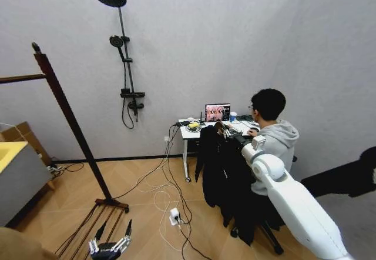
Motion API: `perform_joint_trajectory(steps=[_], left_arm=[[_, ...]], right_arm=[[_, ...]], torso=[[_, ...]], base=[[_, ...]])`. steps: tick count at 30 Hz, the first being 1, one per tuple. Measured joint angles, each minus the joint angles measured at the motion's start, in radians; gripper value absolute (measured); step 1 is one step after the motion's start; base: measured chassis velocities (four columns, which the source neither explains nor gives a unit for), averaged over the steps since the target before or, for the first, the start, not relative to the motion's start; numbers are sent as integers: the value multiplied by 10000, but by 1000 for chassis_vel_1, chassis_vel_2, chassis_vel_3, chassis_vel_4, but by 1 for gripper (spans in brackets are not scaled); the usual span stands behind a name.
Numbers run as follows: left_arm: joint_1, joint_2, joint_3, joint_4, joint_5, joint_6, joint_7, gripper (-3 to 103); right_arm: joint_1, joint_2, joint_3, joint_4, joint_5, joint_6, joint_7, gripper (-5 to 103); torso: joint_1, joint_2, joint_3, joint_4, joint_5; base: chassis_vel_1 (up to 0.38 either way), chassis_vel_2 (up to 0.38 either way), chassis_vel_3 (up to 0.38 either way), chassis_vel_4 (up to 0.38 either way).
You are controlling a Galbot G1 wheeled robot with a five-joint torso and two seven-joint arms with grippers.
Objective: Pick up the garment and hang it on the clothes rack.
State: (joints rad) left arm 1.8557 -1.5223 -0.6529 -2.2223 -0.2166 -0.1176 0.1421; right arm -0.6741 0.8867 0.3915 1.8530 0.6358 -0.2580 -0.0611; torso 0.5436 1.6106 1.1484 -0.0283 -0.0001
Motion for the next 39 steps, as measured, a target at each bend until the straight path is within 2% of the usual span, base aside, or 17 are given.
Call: perform_joint_trajectory(steps=[20, 39], left_arm=[[0, 0, 0, 0, 0, 0, 0, 100], [0, 0, 0, 0, 0, 0, 0, 100]], right_arm=[[-676, -649, 404, 1705, 1219, -276, 920, 9], [-1071, -605, 524, 1890, 1364, -460, 1516, 9]], torso=[[0, 0, 1, 1, -1], [0, 0, 2, 0, 1]], base=[[102, 106, 109, 92], [123, 120, 125, 122]])
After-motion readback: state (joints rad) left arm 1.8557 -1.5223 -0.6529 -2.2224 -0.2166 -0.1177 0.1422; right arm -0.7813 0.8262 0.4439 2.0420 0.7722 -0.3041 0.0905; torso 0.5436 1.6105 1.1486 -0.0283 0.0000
